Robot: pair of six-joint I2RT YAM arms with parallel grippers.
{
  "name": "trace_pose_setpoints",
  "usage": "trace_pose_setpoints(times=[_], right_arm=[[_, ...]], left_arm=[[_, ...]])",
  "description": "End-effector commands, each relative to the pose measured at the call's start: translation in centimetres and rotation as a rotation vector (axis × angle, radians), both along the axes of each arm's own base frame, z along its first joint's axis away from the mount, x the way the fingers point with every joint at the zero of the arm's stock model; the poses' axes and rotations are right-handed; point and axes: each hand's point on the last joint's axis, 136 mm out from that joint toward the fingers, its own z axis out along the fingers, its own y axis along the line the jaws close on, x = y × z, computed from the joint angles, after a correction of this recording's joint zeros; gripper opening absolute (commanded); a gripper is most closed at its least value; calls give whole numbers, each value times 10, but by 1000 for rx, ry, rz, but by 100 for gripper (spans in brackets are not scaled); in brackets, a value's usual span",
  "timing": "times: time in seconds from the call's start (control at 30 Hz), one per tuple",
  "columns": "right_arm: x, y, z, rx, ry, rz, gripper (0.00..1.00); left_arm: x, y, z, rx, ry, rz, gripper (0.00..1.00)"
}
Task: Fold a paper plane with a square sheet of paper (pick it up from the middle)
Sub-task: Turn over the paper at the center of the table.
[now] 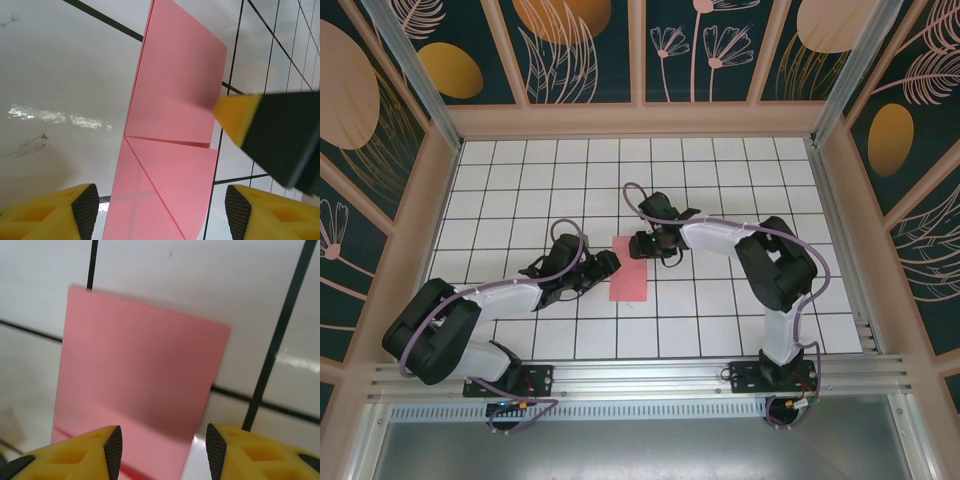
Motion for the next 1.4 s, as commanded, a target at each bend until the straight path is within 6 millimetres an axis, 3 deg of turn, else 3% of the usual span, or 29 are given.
trace_pose_setpoints(times=[0.0, 0.27, 0.53, 0.93, 1.1, 1.23, 1.37], right_arm=[[-19, 7, 14, 86, 29, 45, 51], [-35, 3, 4, 93, 87, 50, 50], [-44, 12, 2, 125, 126, 83, 36], [-56, 15, 4, 173, 154, 99, 33], [-59, 15, -2, 180, 166, 104, 23], [-53, 22, 17, 269, 126, 119, 11], [-47, 22, 47, 405, 100, 125, 10]], left_arm=[[0, -5, 0, -35, -2, 1, 70], [0, -13, 1, -74, 1, -25, 70], [-1, -19, -4, -94, 16, -48, 69], [-4, -19, -11, -93, 35, -53, 69], [-4, -19, -10, -99, 30, -51, 69], [-5, -19, -4, -121, 12, -48, 70], [-6, -22, 12, -191, -27, -56, 71]])
